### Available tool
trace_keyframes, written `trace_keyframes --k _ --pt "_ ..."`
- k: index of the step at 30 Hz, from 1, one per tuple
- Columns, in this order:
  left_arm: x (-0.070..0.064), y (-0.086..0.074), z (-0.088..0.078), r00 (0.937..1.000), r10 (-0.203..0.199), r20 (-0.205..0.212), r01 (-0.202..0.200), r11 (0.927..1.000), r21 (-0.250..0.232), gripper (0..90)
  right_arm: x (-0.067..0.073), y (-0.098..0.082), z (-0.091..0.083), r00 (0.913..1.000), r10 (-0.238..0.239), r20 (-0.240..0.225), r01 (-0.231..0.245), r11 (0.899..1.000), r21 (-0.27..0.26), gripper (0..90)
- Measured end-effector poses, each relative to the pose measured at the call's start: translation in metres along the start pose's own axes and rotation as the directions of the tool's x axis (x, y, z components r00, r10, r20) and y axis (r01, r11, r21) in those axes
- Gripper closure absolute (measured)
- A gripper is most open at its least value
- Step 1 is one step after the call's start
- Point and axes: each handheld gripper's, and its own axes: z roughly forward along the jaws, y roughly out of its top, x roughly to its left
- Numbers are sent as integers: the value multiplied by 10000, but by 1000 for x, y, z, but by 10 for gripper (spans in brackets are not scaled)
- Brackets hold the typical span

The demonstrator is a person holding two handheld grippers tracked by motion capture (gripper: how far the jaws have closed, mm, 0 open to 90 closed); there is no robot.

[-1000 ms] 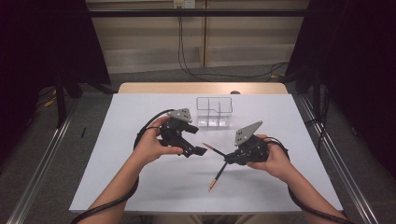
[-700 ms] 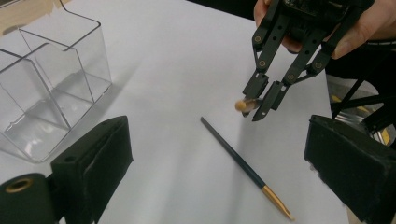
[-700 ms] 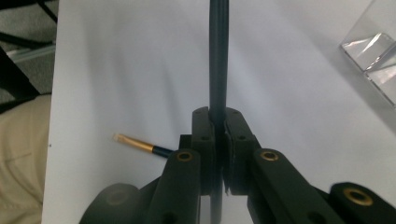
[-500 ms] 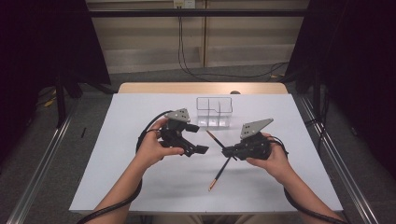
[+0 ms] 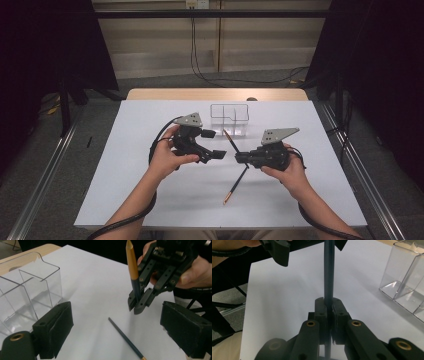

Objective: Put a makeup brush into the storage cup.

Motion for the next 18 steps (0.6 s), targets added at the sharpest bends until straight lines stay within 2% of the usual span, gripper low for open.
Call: trace_keyframes --k 1,2,3,4,6,11,18 --pt "0 0 0 10000 -64 11 64 9997 -238 133 0 0 0 10000 -48 75 48 10000 6 846" --pt "0 0 0 10000 -64 11 64 9997 -238 149 0 0 0 10000 -48 75 48 10000 6 846" --pt "1 1 -1 9997 -232 13 233 9981 -568 167 0 0 1 10000 -3 48 3 10000 -55 846" --pt "1 1 -1 9997 -232 13 233 9981 -568 190 0 0 1 10000 -3 48 3 10000 -55 846" --pt "2 0 0 9986 -513 142 524 9942 -943 230 0 1 2 9999 74 69 -73 9998 -164 846" --pt "2 -2 4 9977 -635 239 658 9911 -1159 333 0 2 3 9999 111 73 -109 9997 -233 846" --pt "1 -3 8 9947 -774 669 853 9887 -1233 536 0 3 2 9998 197 85 -194 9991 -378 846"
